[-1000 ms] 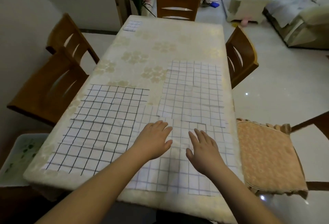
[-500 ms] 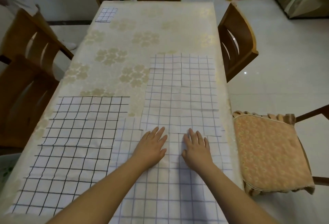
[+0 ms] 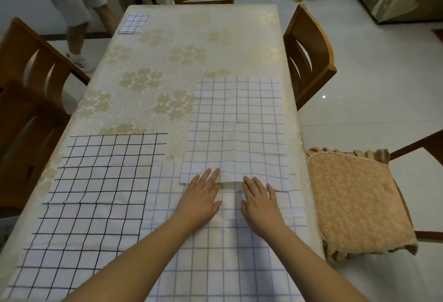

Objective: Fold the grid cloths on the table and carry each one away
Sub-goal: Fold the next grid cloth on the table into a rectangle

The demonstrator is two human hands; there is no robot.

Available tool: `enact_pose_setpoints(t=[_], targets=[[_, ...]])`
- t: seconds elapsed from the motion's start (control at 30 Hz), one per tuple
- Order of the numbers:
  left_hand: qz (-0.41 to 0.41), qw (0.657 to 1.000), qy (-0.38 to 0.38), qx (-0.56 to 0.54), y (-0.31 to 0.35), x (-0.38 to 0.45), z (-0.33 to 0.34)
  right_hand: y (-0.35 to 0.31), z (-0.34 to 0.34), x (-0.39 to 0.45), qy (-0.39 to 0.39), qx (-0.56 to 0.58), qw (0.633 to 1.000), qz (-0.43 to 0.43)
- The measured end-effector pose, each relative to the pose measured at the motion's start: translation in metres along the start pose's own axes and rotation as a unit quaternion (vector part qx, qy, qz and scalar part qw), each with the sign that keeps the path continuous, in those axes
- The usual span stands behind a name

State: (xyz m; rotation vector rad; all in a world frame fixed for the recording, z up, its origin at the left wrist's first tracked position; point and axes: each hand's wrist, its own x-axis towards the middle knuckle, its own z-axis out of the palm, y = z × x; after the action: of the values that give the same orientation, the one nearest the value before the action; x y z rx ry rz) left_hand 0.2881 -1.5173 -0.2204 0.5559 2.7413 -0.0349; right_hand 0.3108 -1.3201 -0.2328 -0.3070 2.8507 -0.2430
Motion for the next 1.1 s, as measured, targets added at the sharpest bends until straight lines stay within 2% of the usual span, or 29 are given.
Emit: enact_pose_setpoints(t=[0.23,0.4,0.7,0.87,1.1], targets=[[-0.02,1.0,-0.008,0.004,-0.005,-0.039,0.001,-0.008,0.005,-0.046,0.043,-0.01,0.999,-0.014],[-0.005,1.0,0.003,0.008,-0.005,-0.089,0.02,-0.022,0.02,-0.09,0.079,0.003,0.996,-0.035],[0.047,0.996,0.073,0.006,-0.006,-0.198,0.051,-0.066,0.028,-0.177,0.172,0.007,0.983,-0.057],[0.086,0.985,0.149,0.01,-0.005,-0.236,0.043,-0.081,0.026,-0.21,0.219,0.03,0.972,-0.079],[0.103,0.979,0.173,-0.025,-0.005,-0.273,0.032,-0.098,0.011,-0.246,0.284,0.042,0.953,-0.097]])
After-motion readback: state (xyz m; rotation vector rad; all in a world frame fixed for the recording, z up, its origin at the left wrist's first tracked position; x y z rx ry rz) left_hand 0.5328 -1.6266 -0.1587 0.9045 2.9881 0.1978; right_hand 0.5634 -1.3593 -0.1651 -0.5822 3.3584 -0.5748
